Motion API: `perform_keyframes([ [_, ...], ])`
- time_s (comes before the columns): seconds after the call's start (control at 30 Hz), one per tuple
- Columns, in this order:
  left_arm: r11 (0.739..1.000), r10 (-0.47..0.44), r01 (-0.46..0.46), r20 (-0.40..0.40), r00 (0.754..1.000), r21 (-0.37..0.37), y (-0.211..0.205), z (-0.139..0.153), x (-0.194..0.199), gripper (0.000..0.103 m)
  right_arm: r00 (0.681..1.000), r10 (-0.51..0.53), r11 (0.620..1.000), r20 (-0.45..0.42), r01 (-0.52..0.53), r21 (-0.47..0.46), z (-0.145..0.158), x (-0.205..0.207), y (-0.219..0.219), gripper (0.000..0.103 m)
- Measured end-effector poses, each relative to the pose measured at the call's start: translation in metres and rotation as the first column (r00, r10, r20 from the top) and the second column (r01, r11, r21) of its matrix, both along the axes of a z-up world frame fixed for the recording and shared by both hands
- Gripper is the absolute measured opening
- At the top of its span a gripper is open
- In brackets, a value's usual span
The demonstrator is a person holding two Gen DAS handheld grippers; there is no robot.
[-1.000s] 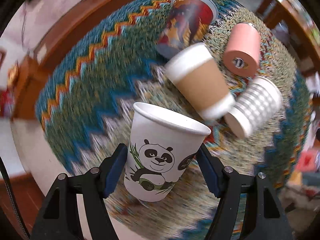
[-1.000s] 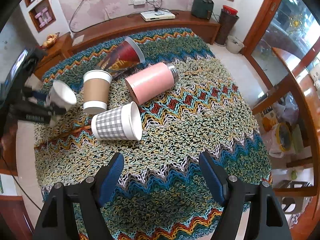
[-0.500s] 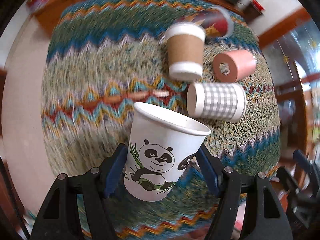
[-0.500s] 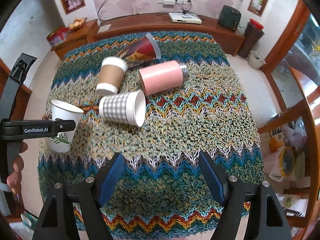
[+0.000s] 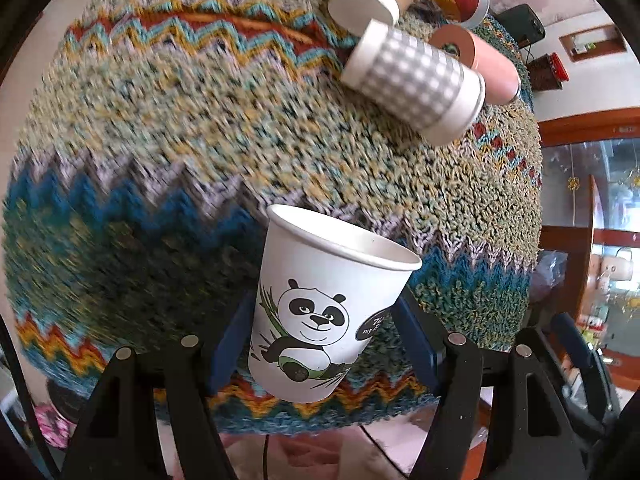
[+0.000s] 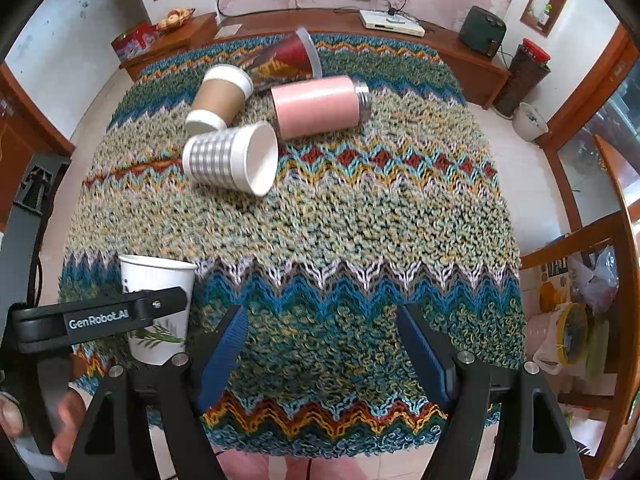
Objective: Flip cup upright
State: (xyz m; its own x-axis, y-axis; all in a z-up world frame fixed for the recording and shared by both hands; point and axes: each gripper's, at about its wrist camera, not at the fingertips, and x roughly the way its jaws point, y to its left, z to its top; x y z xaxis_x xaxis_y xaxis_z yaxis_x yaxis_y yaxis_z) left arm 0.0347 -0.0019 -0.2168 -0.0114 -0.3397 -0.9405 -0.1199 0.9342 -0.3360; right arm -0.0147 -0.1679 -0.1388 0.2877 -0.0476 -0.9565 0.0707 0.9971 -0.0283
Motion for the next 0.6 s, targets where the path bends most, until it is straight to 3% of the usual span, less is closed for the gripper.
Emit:
perform_keyframes([
  [0.17, 0.999, 0.005, -0.006, 0.033, 0.999, 0.039, -0.013, -0.007, -0.001, 0.074, 0.999, 0.023, 1.000, -0.027, -0.022, 0.011, -0.017, -0.008, -0.002, 0.078],
  [0.4, 0.995, 0.101, -0.101, 0.031, 0.994, -0.008, -0.015, -0.014, 0.005, 0.074, 0.998, 0.039, 0.999, -0.047, -0.038, 0.035, -0.033, -0.012, -0.001, 0.078],
  [0.6, 0.992, 0.125, -0.125, 0.033, 0.992, -0.005, -0.016, -0.014, 0.009, 0.074, 0.998, 0.046, 0.998, -0.045, -0.044, 0.052, -0.038, -0.011, 0.001, 0.078],
])
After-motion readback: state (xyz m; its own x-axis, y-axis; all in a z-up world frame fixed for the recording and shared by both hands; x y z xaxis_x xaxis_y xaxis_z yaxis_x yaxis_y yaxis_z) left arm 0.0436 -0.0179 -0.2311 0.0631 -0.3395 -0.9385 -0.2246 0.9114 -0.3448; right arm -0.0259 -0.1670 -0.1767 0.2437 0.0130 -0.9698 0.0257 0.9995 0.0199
